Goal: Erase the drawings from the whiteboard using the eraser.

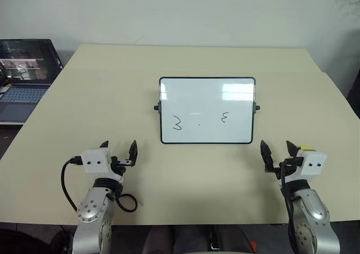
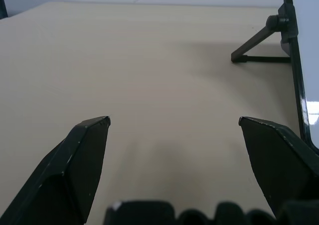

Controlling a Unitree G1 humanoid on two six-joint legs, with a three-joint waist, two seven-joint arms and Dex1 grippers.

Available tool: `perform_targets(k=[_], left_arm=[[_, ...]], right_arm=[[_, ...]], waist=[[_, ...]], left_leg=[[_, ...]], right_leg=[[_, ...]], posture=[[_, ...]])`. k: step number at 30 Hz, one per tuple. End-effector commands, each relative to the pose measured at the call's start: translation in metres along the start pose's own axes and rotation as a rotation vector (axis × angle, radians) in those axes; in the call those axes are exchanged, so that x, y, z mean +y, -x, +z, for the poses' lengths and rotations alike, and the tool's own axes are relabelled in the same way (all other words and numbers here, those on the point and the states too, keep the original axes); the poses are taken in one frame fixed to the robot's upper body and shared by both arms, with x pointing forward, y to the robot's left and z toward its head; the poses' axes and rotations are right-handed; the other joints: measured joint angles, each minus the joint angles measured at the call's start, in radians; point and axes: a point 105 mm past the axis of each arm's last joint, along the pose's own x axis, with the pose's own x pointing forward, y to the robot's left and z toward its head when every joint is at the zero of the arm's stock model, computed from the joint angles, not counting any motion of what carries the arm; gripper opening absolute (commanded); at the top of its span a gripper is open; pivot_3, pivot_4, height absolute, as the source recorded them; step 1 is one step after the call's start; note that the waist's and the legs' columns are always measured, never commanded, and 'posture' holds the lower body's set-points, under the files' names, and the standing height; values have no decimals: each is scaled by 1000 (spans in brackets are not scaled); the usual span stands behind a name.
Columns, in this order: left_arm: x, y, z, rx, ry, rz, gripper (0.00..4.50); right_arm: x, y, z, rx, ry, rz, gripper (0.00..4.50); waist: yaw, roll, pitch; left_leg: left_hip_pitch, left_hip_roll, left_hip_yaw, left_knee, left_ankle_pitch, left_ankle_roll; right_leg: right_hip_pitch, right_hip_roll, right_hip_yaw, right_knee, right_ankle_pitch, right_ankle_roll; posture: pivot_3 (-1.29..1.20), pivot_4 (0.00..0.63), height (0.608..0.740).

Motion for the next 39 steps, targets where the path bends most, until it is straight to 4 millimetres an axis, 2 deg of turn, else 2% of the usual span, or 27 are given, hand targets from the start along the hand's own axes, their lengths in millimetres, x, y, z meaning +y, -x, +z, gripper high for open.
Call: perform_targets(k=[1, 10, 15, 23, 30, 39], left_arm=[[-1, -5, 15, -64, -15, -4, 4500], [-1, -18, 17, -73, -20, -28, 4500], [-6, -23, 18, -78, -19, -43, 4500], [-7, -18, 22, -63, -30, -66, 4500], [-11, -19, 16, -45, -27, -78, 4500], [-20, -25, 22, -62, -19, -99, 4500]], right_arm=[[-6, -3, 11, -53, 17, -13, 4455], [-12, -6, 20, -87, 37, -47, 4455], [-13, -13, 34, -120, 47, -65, 4455], [-20, -17, 42, -121, 70, -85, 4455], [-27, -13, 44, -116, 91, -119, 4455], [-31, -11, 45, -106, 92, -125, 4455]], waist=[[0, 0, 0], [2, 0, 0], [3, 0, 0], [7, 0, 0], [9, 0, 0], [15, 0, -1]], left_leg=[[0, 0, 0, 0, 0, 0], [0, 0, 0, 0, 0, 0], [0, 0, 0, 0, 0, 0], [0, -1, 1, 0, 0, 0], [0, 0, 0, 0, 0, 0], [0, -1, 1, 0, 0, 0]], right_leg=[[0, 0, 0, 0, 0, 0], [0, 0, 0, 0, 0, 0], [0, 1, 0, 0, 0, 0], [0, 1, 0, 0, 0, 0], [0, 1, 0, 0, 0, 0], [0, 1, 0, 0, 0, 0]], posture=[[0, 150, 740], [0, 150, 740], [0, 150, 740], [0, 150, 740], [0, 150, 740], [0, 150, 740]])
